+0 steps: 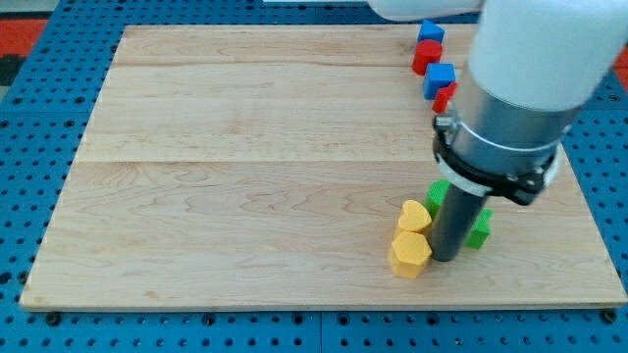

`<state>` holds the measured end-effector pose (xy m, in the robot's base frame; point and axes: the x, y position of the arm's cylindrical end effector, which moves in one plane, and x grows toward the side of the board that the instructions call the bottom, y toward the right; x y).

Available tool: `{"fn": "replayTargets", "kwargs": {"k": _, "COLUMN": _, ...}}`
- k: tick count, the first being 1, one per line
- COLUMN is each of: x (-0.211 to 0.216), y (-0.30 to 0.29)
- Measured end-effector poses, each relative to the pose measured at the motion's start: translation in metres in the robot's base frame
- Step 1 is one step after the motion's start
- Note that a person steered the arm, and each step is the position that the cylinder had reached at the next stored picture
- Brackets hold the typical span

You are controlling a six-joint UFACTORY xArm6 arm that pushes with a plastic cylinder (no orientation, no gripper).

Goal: Push the yellow hexagon towards center

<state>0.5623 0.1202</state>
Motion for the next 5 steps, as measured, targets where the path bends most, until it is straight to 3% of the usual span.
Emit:
{"fn": "replayTargets", "kwargs": {"k": 2, "x": 0.029, "y": 0.034}}
{"fn": "replayTargets", "kwargs": {"k": 4, "x": 0.000, "y": -0.089}}
{"fn": "replayTargets", "kwargs": {"k": 5, "x": 0.001, "y": -0.096}}
